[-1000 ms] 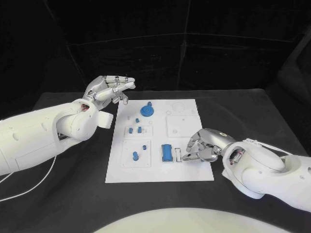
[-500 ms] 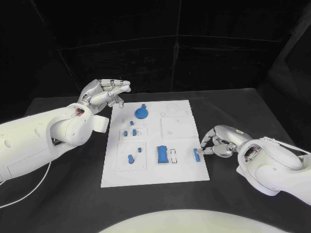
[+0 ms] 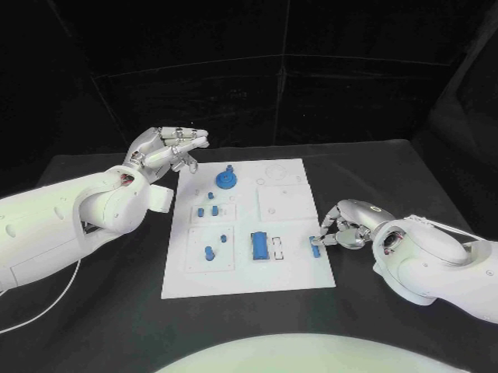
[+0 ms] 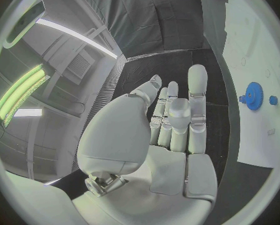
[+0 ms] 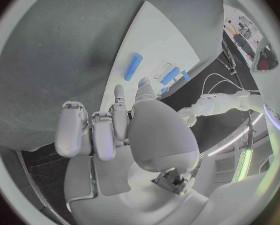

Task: Assemble the parts on the task board

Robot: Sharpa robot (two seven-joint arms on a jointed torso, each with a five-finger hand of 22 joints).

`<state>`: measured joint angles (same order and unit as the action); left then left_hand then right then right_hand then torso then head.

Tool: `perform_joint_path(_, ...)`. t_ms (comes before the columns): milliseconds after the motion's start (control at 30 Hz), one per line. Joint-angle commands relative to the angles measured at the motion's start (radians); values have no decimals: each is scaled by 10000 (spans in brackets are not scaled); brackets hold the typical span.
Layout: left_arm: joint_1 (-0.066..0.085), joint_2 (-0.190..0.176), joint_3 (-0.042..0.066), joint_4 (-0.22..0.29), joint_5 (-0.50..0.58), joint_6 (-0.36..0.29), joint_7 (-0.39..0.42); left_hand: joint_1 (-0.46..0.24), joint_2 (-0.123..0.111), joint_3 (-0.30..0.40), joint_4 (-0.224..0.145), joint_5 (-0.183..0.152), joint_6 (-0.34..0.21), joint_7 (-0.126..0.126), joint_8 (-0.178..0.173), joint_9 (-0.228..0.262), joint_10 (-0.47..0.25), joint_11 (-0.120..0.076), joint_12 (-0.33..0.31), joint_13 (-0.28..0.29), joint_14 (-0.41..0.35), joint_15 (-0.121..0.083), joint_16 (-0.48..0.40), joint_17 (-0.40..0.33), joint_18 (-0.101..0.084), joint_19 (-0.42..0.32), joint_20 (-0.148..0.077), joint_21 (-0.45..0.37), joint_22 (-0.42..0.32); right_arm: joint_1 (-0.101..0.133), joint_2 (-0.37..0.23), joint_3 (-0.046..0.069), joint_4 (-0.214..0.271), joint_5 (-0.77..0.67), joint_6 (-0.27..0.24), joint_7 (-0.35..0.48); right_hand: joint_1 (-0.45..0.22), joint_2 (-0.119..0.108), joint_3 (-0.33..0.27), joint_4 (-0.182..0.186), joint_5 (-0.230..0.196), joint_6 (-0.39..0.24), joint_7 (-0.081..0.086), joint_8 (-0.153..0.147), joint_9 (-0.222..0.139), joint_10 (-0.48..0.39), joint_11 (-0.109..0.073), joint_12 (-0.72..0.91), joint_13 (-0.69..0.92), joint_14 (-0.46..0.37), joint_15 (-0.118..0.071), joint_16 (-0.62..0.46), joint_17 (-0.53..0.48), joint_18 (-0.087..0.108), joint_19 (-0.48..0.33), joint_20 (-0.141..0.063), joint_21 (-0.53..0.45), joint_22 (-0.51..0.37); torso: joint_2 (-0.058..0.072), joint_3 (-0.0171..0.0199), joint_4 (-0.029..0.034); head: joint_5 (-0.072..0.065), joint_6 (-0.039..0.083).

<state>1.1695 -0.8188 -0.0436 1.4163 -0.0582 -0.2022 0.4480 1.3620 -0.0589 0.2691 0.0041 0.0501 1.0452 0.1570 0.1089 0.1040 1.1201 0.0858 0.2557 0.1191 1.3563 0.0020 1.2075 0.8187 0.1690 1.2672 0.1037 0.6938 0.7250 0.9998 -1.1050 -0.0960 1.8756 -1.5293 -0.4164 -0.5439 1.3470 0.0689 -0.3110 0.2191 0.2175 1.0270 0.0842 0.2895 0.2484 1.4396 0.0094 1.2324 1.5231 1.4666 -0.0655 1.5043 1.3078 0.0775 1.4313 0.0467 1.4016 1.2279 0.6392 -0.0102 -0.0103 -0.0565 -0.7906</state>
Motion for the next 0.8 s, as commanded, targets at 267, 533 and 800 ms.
perform_joint_path(267, 12, 6, 1, 18, 28, 114, 44, 50, 46, -60, 17, 26, -11, 13, 46, -12, -55, 10, 31, 16, -71, 9, 10, -8, 76, -39, -10, -22, -9, 0, 212, -3, -176, -197, 697, -189, 45, -28, -38, -8, -3, 158, -3, -61, -1, -35, -47, 75, -2016, 773, 29, -24, 1273, -80, -19, 18, -38, 14, -3, -9, -6, 22, -26)
perform_joint_path(533, 12, 5, -2, 12, 28, 119, 43, 50, 46, -60, 17, 26, -11, 13, 46, -12, -55, 10, 31, 16, -71, 9, 10, -8, 76, -39, -10, -22, -9, -7, 417, -6, -348, -473, 1357, -304, 288, 15, 8, -105, 94, 266, -28, -88, 13, -51, -72, 36, -2033, 771, 8, -33, 1263, -79, -22, -3, -50, 2, -6, -7, 12, 17, -47)
perform_joint_path(800, 12, 0, -4, 15, 28, 103, 56, 50, 46, -60, 17, 26, -11, 13, 46, -12, -55, 10, 31, 16, -71, 9, 10, -8, 76, -39, -10, -22, -9, -60, 597, -6, -421, -635, 1767, -350, 622, -5, 56, -311, 157, 345, -50, -129, 26, -53, -95, 27, -2026, 774, -12, -31, 1275, -82, -15, -22, -49, 16, 4, -15, 8, 13, -72)
